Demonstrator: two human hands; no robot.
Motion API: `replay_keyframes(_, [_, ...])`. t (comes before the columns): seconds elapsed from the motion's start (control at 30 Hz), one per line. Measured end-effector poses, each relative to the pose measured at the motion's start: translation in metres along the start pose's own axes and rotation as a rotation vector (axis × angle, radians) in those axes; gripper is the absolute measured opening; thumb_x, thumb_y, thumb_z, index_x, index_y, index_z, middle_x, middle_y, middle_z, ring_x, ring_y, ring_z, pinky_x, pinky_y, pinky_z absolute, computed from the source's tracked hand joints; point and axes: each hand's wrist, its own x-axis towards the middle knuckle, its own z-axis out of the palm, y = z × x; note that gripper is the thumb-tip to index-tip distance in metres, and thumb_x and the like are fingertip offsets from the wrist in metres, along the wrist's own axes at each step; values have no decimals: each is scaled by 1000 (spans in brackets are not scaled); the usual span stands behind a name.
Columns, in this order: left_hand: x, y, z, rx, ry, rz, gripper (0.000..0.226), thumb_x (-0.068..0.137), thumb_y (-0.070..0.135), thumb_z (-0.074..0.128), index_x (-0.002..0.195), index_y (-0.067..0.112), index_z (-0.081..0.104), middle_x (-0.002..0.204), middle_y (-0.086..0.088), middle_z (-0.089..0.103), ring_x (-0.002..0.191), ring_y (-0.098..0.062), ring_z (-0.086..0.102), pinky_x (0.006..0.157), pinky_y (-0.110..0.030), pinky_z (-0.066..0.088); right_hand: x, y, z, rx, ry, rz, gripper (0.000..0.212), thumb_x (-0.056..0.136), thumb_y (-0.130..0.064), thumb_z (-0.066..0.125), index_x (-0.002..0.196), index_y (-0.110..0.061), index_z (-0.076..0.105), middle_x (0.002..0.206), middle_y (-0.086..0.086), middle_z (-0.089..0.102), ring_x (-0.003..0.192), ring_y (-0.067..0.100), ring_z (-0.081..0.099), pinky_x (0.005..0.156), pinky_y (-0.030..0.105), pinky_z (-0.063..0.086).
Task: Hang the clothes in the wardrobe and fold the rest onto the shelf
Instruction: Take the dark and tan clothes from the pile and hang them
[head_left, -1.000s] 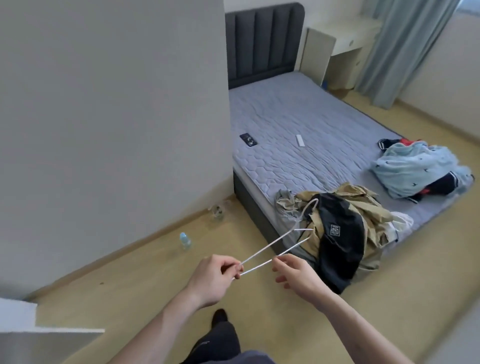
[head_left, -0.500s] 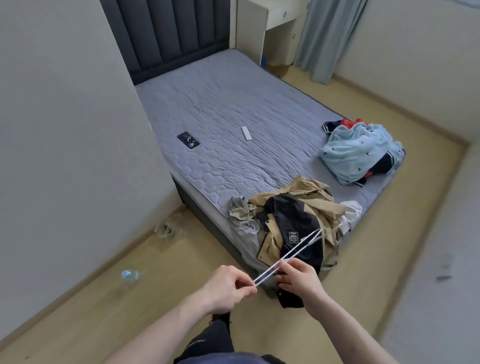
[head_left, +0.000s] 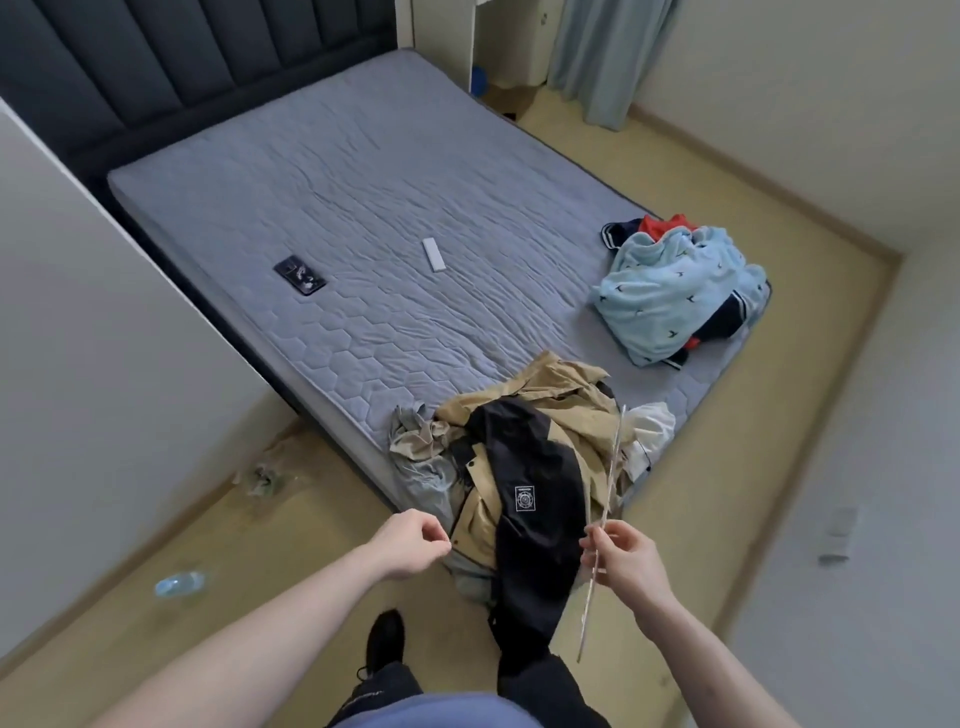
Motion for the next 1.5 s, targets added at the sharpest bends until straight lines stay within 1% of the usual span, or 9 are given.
replay_keyframes(0.1, [29, 12, 15, -90, 26, -136, 11, 90, 36, 67, 80, 33, 71, 91, 13, 71, 89, -6, 64, 70, -21, 46, 40, -5, -32, -65, -43, 5, 21, 105, -24, 56, 96, -15, 73, 90, 5, 77, 72, 14, 71, 67, 31, 57])
replay_keyframes(0.27, [80, 30, 35, -77, 56, -298, 12, 91, 28, 65, 82, 29, 72, 100, 4, 72, 96, -16, 66, 81, -26, 53, 110, -16, -68, -154, -80, 0, 21, 104, -23, 56, 96, -14, 73, 89, 6, 77, 68, 12, 70, 61, 25, 56])
replay_keyframes(0.53, [183, 67, 53, -115, 40, -318, 7, 90, 33, 66, 92, 31, 71, 103, 8, 72, 101, -18, 66, 91, -30, 54, 208, -15, -68, -212, -137, -18, 23, 104, -27, 57, 90, -19, 73, 84, 2, 76, 70, 12, 70, 68, 32, 58])
replay_keyframes(0.7, [268, 57, 75, -276, 10, -372, 25, 90, 32, 69, 113, 24, 64, 111, 5, 66, 75, -16, 65, 67, -24, 52, 258, 10, -45, -256, -119, -59, 21, 103, -30, 57, 88, -25, 72, 82, -10, 75, 73, 10, 72, 72, 34, 59])
replay_keyframes(0.9, [350, 29, 117, -492, 1, -487, 44, 85, 32, 75, 128, 27, 68, 148, -2, 48, 133, -23, 50, 109, -31, 42, 301, 52, -20, -285, -90, -86, 19, 102, -28, 58, 90, -30, 72, 82, -12, 74, 71, 1, 69, 53, 12, 47])
replay_keyframes(1.1, [357, 16, 134, -718, 322, -466, 19, 81, 22, 82, 98, 28, 77, 108, 9, 68, 94, -9, 61, 88, -21, 46, 303, 71, -5, -288, -91, -80, 19, 102, -27, 59, 87, -28, 71, 79, -16, 71, 68, 3, 68, 56, 10, 46])
replay_keyframes(1.23, [320, 25, 131, -791, 348, -359, 11, 81, 21, 83, 81, 27, 73, 86, 8, 69, 77, -10, 59, 64, -10, 43, 283, 57, -5, -257, -84, -77, 20, 102, -22, 59, 86, -25, 71, 73, -10, 71, 62, 4, 66, 55, 9, 46])
replay_keyframes(1.4, [268, 56, 105, -919, 334, -350, 21, 87, 14, 77, 93, 19, 57, 97, -6, 63, 86, -20, 56, 86, -36, 50, 247, 26, -8, -253, -40, -100, 19, 101, -21, 59, 86, -24, 70, 68, -3, 70, 56, 4, 64, 48, 8, 43])
replay_keyframes(1.5, [221, 81, 79, -992, 329, -197, 23, 89, 8, 74, 96, 19, 56, 91, -1, 67, 80, -15, 60, 74, -27, 51, 220, 6, -9, -302, -44, -147, 22, 104, -17, 52, 89, -28, 64, 81, -9, 73, 59, 5, 63, 54, 16, 48])
